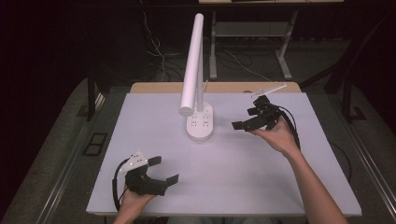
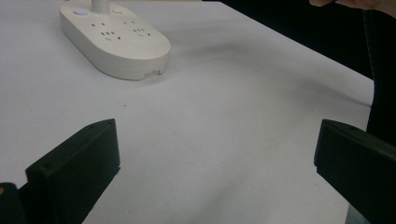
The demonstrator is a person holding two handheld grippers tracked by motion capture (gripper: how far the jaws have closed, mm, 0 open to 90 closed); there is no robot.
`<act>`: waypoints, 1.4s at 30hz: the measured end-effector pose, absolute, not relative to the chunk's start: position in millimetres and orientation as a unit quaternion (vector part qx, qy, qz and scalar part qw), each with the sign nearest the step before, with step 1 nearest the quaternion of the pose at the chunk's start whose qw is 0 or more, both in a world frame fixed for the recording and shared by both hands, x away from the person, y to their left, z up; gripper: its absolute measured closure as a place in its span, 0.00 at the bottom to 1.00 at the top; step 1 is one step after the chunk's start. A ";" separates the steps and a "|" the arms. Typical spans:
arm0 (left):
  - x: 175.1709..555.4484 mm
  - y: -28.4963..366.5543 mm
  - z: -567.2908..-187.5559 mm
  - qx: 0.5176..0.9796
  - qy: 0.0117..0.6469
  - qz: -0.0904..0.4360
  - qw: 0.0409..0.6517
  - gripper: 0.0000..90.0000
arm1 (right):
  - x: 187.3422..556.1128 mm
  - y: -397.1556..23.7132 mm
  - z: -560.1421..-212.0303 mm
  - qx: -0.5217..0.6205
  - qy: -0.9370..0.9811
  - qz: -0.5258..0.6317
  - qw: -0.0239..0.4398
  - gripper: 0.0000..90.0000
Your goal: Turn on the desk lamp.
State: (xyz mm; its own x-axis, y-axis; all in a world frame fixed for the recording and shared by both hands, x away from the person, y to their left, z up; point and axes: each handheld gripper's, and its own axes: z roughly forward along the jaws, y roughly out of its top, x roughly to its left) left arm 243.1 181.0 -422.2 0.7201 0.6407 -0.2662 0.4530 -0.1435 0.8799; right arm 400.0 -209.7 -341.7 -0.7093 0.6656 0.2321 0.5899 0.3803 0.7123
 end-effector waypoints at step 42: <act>243.5 181.4 -421.9 0.756 0.359 0.102 0.538 0.00 | 478.3 -155.8 -345.9 0.378 0.822 0.425 0.036 0.07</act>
